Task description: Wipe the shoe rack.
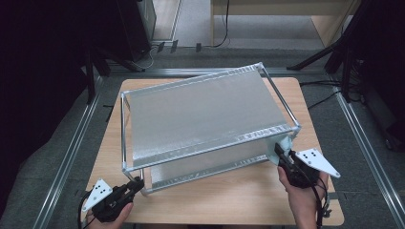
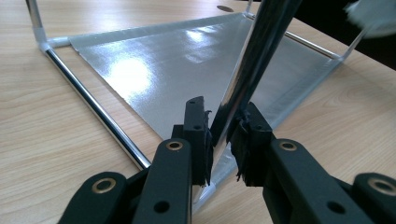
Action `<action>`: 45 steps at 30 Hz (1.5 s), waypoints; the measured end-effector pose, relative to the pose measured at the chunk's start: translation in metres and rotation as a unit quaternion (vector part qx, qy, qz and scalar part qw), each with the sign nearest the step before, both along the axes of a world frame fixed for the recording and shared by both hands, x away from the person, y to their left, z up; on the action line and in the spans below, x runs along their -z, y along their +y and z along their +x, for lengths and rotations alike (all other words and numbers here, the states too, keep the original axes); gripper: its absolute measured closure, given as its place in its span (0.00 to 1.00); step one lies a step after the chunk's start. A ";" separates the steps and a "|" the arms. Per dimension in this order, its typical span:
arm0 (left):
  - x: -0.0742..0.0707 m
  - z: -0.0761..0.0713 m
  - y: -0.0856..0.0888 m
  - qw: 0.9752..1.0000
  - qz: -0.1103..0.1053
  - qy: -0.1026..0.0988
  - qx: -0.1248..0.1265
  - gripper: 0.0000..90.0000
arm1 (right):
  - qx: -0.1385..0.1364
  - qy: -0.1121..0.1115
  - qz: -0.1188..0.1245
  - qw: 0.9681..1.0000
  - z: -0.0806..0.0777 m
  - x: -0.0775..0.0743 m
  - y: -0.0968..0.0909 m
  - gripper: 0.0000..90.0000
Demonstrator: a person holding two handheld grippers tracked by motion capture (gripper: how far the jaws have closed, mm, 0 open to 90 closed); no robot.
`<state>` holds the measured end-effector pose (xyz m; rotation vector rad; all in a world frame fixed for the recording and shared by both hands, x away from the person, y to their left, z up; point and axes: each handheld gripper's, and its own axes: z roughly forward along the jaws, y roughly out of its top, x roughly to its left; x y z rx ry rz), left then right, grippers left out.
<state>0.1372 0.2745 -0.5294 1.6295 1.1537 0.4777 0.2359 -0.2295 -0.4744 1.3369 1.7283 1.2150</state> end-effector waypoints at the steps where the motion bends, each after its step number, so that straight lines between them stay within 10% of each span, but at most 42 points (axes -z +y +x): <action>1: 0.000 0.000 0.000 1.000 0.000 0.000 0.000 0.86 | 0.009 0.020 -0.009 1.000 0.004 0.009 -0.002 0.84; 9: 0.000 0.001 0.001 1.000 -0.004 0.002 0.004 0.85 | 0.053 0.172 0.036 0.983 0.023 0.060 -0.024 0.84; 14: 0.000 0.000 -0.002 1.000 -0.005 0.003 0.011 0.85 | 0.056 0.146 0.049 0.986 0.022 0.050 -0.024 0.85; 19: 0.001 -0.001 -0.019 0.999 -0.008 0.001 0.046 0.85 | 0.062 0.070 0.044 0.995 0.012 0.027 -0.015 0.85; 23: 0.001 -0.002 -0.037 0.997 -0.004 -0.004 0.081 0.85 | 0.027 0.067 0.029 0.997 0.012 0.033 0.002 0.85; 30: 0.001 -0.005 -0.051 0.993 0.005 -0.009 0.117 0.86 | -0.046 0.100 -0.015 0.994 0.015 0.058 0.051 0.84; 36: 0.001 -0.005 -0.050 0.993 0.003 -0.008 0.121 0.86 | -0.145 0.092 -0.052 0.984 0.001 0.068 0.098 0.74; 41: 0.001 -0.005 -0.047 0.993 0.005 -0.007 0.118 0.86 | -0.181 0.109 -0.065 0.975 0.003 0.075 0.096 0.53; 45: 0.000 -0.005 -0.044 0.994 0.006 -0.006 0.112 0.86 | -0.149 0.100 -0.084 0.980 0.004 0.068 0.076 0.70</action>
